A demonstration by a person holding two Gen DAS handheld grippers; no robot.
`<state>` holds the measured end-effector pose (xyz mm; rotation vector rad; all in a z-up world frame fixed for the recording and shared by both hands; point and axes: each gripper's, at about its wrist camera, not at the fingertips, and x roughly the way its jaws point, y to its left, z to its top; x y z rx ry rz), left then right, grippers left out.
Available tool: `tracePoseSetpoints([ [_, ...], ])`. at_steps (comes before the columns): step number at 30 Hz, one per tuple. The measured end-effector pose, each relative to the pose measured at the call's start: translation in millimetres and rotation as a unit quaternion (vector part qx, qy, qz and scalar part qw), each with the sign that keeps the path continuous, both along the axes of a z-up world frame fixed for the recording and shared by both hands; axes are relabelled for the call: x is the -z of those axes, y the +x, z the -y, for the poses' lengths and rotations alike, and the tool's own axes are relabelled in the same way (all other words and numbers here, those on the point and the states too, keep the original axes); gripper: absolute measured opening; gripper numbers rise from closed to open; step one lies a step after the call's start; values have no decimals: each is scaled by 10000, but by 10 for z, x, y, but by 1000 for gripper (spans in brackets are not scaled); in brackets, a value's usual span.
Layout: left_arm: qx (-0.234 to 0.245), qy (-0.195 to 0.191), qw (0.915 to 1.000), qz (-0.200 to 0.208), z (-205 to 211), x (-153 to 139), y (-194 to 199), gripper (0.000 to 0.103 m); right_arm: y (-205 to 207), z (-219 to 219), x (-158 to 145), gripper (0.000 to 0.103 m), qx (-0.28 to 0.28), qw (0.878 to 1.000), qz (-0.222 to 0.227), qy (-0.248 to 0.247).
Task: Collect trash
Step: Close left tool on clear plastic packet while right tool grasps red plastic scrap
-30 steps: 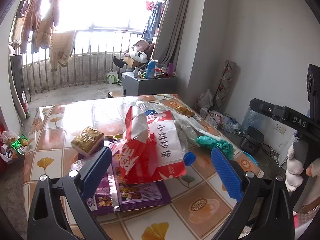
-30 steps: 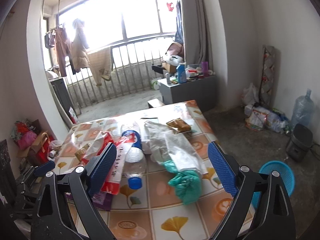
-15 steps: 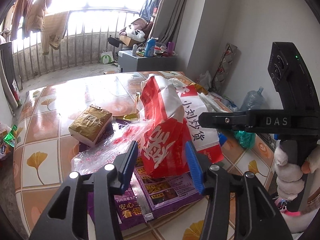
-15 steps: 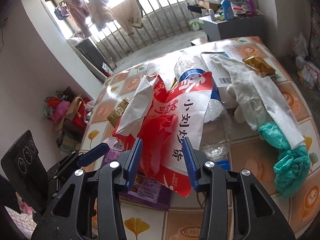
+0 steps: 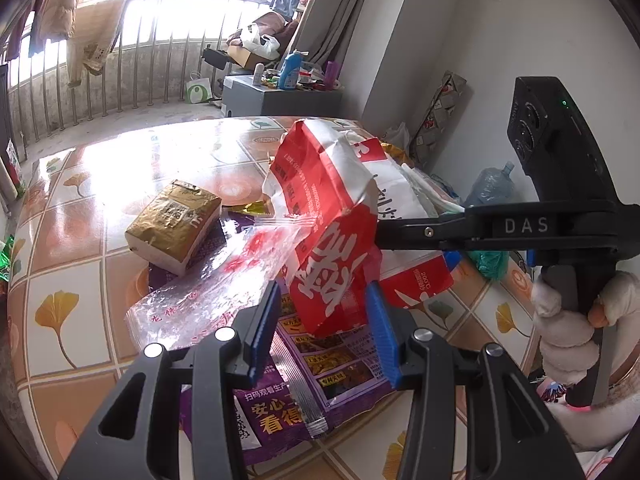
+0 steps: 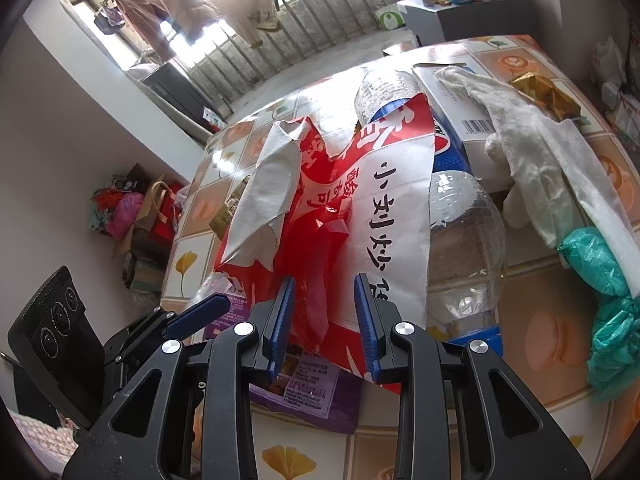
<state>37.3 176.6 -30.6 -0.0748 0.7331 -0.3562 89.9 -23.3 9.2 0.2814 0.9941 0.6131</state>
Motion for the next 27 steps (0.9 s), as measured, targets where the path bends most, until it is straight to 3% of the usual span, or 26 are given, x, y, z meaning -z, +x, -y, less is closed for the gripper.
tracePoseSetpoints([
  [5,1,-23,9993,362,-155,-193,-181,43,7,106,11,29,71,10000,-10,56],
  [9,-109,305,9978,575,-223,-264,-252,43,35,120,59,29,74,9998,-99,175],
  [13,-408,1410,9888,261,-156,-31,-84,43,36,52,62,31,9,9997,-134,192],
  [14,-429,1535,9869,229,-158,22,-53,43,39,16,63,32,-5,9998,-132,157],
  [19,-446,1478,9879,113,-173,86,13,43,62,-79,89,32,-84,9997,-212,26],
  [22,-377,1469,9883,188,-153,72,16,31,85,-131,120,32,-115,9996,-265,5],
  [27,-290,1399,9894,243,-134,27,9,10,105,-135,166,10,-157,9992,-362,82],
])
